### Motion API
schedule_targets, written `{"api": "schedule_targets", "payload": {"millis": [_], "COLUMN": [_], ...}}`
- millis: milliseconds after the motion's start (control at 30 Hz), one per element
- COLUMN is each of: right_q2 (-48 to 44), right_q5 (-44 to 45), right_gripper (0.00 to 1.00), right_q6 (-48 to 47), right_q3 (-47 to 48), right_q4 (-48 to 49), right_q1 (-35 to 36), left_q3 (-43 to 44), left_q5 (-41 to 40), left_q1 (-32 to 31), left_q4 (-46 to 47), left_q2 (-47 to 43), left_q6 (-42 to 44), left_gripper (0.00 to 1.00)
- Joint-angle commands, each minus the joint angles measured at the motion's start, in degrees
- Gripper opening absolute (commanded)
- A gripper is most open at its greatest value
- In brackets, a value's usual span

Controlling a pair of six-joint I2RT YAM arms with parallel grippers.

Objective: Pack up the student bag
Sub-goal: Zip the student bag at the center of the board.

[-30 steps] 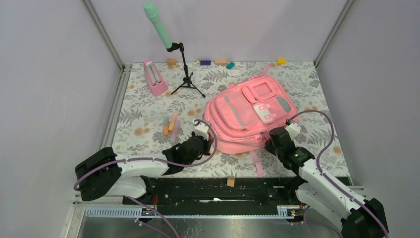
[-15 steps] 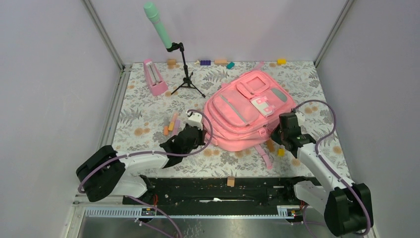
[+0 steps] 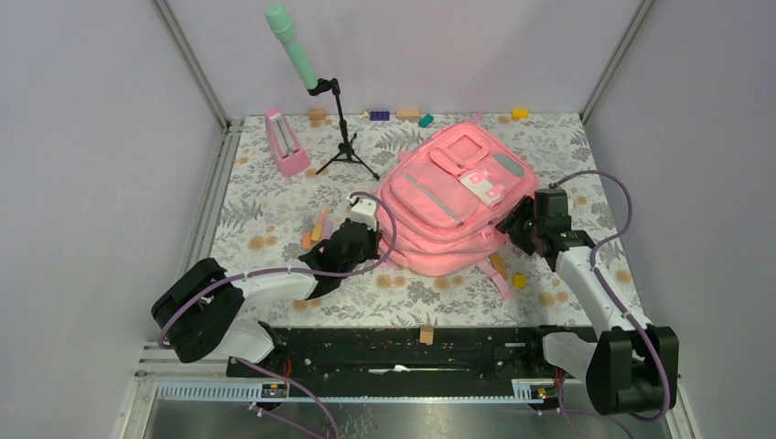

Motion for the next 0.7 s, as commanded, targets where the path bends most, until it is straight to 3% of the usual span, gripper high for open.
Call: {"api": "schedule_targets", "payload": {"millis": [0, 133, 300, 533, 667], "right_q2": [-7.8, -14.8, -18.9, -19.1, -16.2], "right_q5": [-4.8, -10.2, -19.8, -14.7, -10.3], "right_gripper": [0.73, 0.86, 0.87, 0.86, 0.84], "right_q6": [2.0, 4.7, 10.6, 17.4, 24.3], "right_q3": [-0.5, -5.5, -11.7, -13.0, -13.5], "right_q4": [-1.1, -2.1, 0.2, 5.9, 15.4], "right_q1": [-0.7, -0.7, 0.1, 9.7, 17.5], "left_q3": [1.1, -0.5, -1.3, -2.1, -2.2], "left_q5": [4.5, 6.8, 7.1, 6.9, 6.4], "left_q1": [-2.2, -2.9, -4.4, -4.5, -4.5], "left_q4": [4.5, 5.1, 5.2, 5.5, 5.2], "left_q2": [-3.6, -4.8, -4.9, -5.2, -5.3], "left_q6": [1.0, -1.5, -2.1, -2.6, -2.5], "left_gripper": [0.0, 0.0, 0.0, 0.0, 0.0]}}
